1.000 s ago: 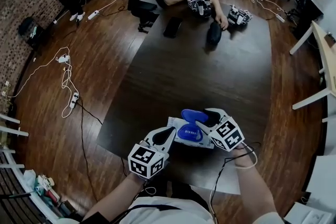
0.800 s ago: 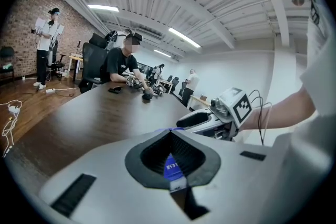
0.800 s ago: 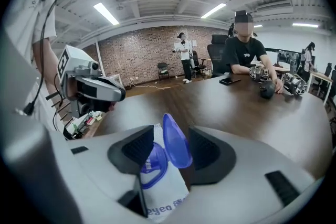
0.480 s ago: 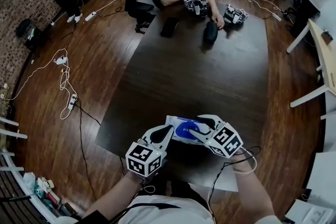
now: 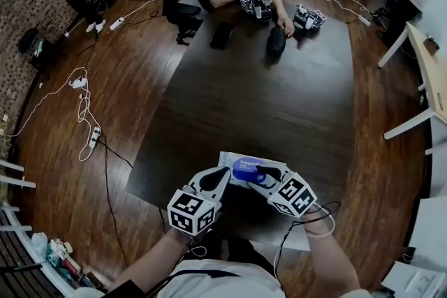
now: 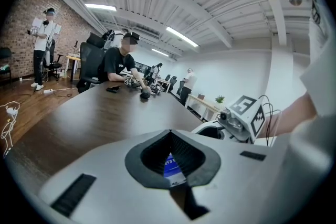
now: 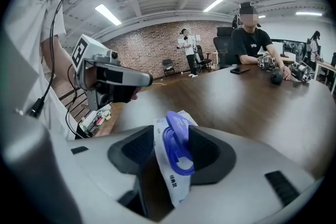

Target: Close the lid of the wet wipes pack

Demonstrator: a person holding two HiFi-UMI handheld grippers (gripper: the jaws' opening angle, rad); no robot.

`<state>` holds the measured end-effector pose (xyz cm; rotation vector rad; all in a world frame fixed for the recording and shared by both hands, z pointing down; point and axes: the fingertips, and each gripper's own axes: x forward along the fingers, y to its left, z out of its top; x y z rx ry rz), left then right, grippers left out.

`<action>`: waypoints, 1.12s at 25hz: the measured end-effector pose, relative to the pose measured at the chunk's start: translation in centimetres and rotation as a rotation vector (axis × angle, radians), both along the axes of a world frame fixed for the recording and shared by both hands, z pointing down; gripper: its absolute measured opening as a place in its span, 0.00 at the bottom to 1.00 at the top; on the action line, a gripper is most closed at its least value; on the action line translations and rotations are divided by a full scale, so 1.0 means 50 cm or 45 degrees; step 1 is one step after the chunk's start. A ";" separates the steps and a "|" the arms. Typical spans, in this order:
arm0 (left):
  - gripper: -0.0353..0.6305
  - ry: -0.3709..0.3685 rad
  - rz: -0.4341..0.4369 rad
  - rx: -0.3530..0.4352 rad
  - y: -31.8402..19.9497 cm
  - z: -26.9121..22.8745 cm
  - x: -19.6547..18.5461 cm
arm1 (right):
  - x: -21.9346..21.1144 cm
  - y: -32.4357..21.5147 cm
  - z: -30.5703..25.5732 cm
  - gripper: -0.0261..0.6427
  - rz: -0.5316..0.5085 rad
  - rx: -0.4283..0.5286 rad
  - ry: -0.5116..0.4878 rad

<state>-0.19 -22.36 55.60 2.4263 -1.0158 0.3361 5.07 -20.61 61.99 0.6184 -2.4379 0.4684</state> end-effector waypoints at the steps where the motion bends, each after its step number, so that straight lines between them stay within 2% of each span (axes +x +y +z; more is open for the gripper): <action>1: 0.06 -0.001 0.003 0.000 0.000 0.000 0.002 | 0.002 0.003 0.006 0.33 0.010 -0.009 -0.001; 28: 0.06 0.005 0.012 -0.010 0.010 -0.002 -0.002 | -0.037 0.038 0.086 0.33 0.012 -0.099 0.089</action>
